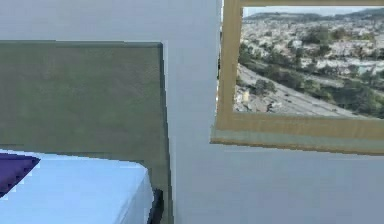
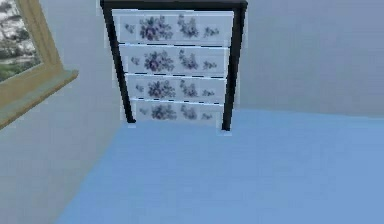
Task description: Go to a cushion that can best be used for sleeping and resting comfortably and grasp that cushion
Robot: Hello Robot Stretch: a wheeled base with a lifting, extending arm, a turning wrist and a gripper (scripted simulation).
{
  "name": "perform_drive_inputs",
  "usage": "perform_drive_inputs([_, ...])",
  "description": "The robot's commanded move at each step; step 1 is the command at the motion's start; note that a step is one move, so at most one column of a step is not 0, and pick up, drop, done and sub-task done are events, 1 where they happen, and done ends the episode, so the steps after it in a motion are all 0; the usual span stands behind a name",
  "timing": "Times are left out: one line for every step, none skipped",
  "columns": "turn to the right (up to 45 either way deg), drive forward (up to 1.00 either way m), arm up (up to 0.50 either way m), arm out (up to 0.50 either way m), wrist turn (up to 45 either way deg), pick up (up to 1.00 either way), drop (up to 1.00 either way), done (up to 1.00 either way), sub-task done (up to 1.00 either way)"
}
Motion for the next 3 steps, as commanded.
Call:
perform_drive_inputs([0.0,0.15,0.0,0.0,0.0,0.0,0.0,0.0,0.0])
perform_drive_inputs([-45.0,0.0,0.0,0.0,0.0,0.0,0.0,0.0,0.0])
perform_drive_inputs([-45.0,0.0,0.0,0.0,0.0,0.0,0.0,0.0,0.0])
